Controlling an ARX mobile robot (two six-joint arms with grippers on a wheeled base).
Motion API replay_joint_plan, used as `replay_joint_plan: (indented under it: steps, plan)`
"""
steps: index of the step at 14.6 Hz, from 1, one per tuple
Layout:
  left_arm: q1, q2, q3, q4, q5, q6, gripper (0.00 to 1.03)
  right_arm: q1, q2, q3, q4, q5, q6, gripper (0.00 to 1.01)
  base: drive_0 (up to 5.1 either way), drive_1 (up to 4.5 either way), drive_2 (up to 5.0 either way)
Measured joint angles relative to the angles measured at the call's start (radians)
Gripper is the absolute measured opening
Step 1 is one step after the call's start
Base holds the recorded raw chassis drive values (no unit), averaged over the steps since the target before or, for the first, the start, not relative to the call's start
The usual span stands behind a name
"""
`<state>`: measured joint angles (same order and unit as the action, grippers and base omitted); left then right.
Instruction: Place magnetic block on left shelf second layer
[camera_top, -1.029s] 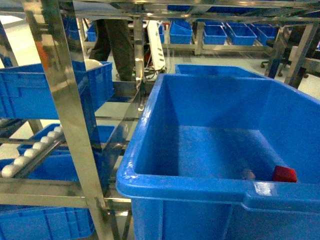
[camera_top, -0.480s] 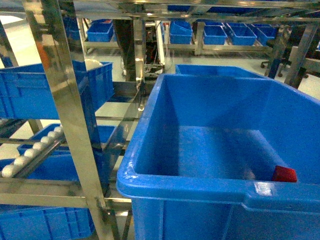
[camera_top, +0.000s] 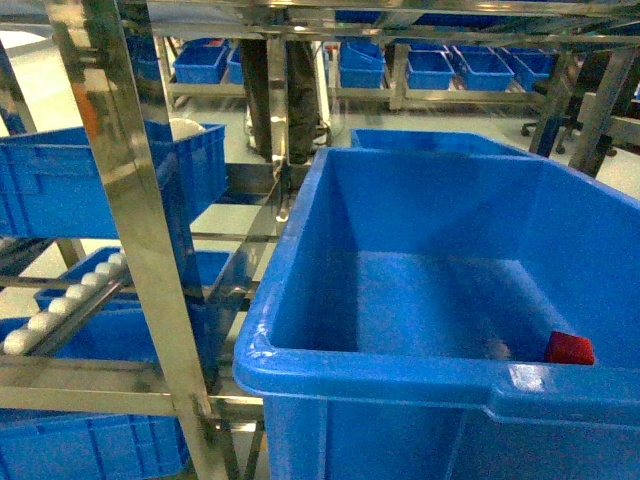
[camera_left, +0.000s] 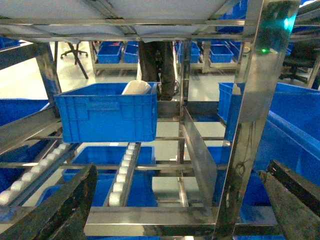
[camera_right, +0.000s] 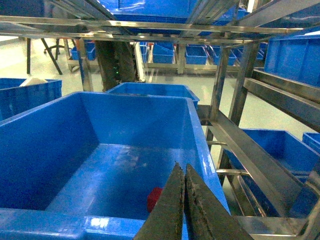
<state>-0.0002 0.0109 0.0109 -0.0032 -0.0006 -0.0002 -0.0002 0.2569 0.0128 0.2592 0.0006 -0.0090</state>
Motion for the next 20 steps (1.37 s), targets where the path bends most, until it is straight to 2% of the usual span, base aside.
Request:
replay_joint_plan:
  steps: [5, 6, 9, 11, 15, 17, 20]
  plan:
    - [0.000, 0.000, 0.000, 0.000, 0.000, 0.000, 0.98, 0.000, -0.098, 0.000, -0.108, 0.000, 0.000, 0.02, 0.0, 0.00, 0.0]
    - [0.000, 0.000, 0.000, 0.000, 0.000, 0.000, 0.98, 0.000, -0.192, 0.001, -0.246, -0.002, 0.000, 0.02, 0.0, 0.00, 0.0]
    - [0.000, 0.000, 0.000, 0.000, 0.000, 0.000, 0.98, 0.000, -0.251, 0.001, -0.267, -0.001, 0.000, 0.02, 0.0, 0.00, 0.0]
    - [0.000, 0.000, 0.000, 0.000, 0.000, 0.000, 0.98, 0.000, -0.252, 0.001, -0.264, -0.001, 0.000, 0.24, 0.0, 0.00, 0.0]
    - [0.000, 0.000, 0.000, 0.000, 0.000, 0.000, 0.98, 0.000, -0.252, 0.001, -0.264, -0.001, 0.000, 0.78, 0.0, 0.00, 0.0]
    - [0.000, 0.000, 0.000, 0.000, 0.000, 0.000, 0.98, 0.000, -0.252, 0.001, -0.264, -0.001, 0.001, 1.00, 0.0, 0.00, 0.0]
    - [0.000, 0.000, 0.000, 0.000, 0.000, 0.000, 0.98, 0.000, -0.252, 0.001, -0.264, -0.001, 0.001, 0.98, 0.0, 0.00, 0.0]
